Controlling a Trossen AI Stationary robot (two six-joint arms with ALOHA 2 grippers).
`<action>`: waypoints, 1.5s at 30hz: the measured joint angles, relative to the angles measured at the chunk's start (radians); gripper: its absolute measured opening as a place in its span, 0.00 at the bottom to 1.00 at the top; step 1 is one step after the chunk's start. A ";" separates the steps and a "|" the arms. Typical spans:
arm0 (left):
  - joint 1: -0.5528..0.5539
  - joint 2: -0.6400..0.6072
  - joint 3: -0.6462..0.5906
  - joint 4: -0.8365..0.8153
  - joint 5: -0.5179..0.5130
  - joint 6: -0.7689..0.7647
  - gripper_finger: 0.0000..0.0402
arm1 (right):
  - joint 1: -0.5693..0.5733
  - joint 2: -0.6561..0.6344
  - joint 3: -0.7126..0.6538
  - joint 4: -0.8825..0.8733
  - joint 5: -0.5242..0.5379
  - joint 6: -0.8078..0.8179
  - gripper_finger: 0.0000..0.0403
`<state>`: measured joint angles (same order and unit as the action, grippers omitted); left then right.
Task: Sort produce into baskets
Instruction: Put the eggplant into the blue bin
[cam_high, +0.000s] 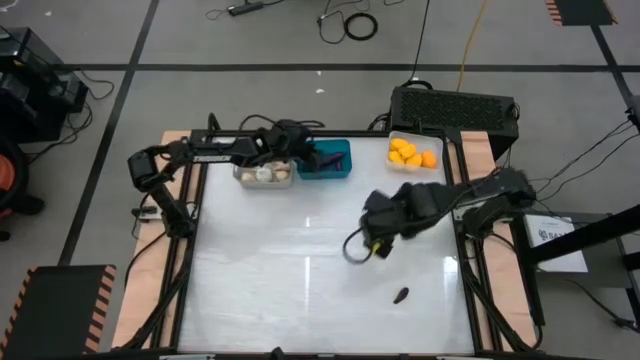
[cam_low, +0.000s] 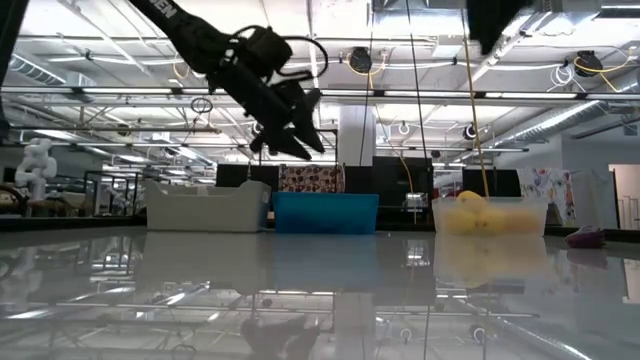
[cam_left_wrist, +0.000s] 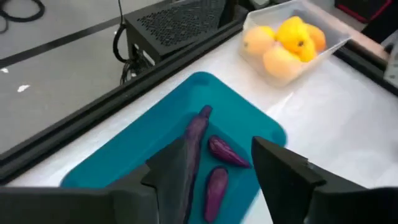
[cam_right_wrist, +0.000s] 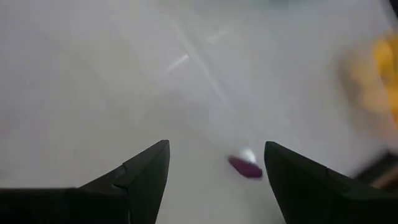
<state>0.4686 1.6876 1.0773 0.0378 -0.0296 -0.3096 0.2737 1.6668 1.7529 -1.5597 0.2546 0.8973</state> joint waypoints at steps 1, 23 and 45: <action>0.005 -0.024 0.004 -0.027 0.009 0.000 0.47 | -0.016 -0.043 -0.070 0.012 -0.002 0.039 0.63; -0.291 -0.382 0.009 -0.426 -0.084 -0.025 0.47 | -0.051 -0.355 -0.966 0.533 -0.127 0.880 0.63; -0.496 -0.370 -0.147 -0.411 -0.192 -0.183 0.47 | -0.054 -0.355 -1.173 0.734 -0.092 1.033 0.55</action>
<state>-0.0279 1.3178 0.9306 -0.3732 -0.2218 -0.4927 0.2199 1.3113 0.5799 -0.8259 0.1627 1.9301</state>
